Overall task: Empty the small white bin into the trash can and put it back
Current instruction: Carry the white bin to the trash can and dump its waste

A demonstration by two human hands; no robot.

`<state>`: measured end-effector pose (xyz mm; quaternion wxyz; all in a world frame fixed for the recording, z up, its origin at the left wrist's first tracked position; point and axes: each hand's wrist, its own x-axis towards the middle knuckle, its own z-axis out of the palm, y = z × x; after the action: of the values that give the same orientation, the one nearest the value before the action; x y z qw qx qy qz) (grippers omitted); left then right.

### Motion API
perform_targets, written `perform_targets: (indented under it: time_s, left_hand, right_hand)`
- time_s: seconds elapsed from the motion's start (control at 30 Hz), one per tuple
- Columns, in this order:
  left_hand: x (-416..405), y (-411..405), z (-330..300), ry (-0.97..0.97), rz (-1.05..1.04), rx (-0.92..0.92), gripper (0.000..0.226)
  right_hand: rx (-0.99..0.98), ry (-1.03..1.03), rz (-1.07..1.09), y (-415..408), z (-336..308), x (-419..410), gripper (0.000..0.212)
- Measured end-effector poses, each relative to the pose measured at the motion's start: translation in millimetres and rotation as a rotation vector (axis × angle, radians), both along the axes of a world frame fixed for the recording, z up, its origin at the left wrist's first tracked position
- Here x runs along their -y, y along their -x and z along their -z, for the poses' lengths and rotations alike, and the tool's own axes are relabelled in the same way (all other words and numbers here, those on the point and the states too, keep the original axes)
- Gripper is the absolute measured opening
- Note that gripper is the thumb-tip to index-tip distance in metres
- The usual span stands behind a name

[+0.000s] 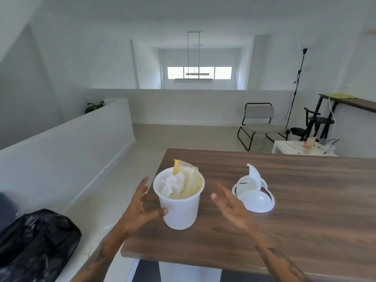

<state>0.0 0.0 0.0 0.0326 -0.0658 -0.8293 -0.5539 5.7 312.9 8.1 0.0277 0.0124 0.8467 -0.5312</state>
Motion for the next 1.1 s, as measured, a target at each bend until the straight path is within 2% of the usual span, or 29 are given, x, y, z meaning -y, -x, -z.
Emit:
perform_targets:
  time_s: [0.07, 0.2, 0.27, 0.37, 0.57, 0.63, 0.77, 0.93, 1.03, 1.1]
  left_hand:
    - [-14, 8, -15, 0.003, 0.047, -0.051, 0.131]
    - [-44, 21, -29, 0.026, 0.118, -0.083, 0.100]
    - [-51, 23, -25, -0.002, 0.104, -0.087, 0.093]
    - [-50, 23, -22, -0.019, 0.024, -0.054, 0.098]
    - [-15, 16, -18, -0.024, -0.104, -0.029, 0.112]
    - [8, 7, -20, -0.064, -0.137, -0.025, 0.114]
    - [80, -18, -29, -0.123, -0.195, -0.046, 0.102]
    - [212, -59, -32, -0.171, -0.239, -0.023, 0.119]
    - [296, -85, -41, -0.156, -0.275, -0.014, 0.111]
    - [345, -103, -48, -0.118, -0.325, -0.010, 0.116]
  right_hand:
    - [-0.029, 0.065, -0.074, 9, -18, 10, 0.071]
    - [-0.056, 0.090, -0.200, 29, -29, 25, 0.062]
    - [-0.043, 0.157, -0.241, 36, -19, 26, 0.052]
    - [-0.063, 0.238, -0.248, 43, -7, 30, 0.058]
    - [-0.120, 0.235, -0.289, 50, -6, 64, 0.061]
    - [-0.131, 0.225, -0.305, 50, -11, 89, 0.062]
    - [-0.139, 0.225, -0.383, 42, -26, 165, 0.064]
    - [-0.125, 0.240, -0.458, 10, -29, 295, 0.065]
    - [-0.116, 0.229, -0.496, -11, -32, 377, 0.058]
    - [-0.101, 0.242, -0.537, -19, -36, 429, 0.056]
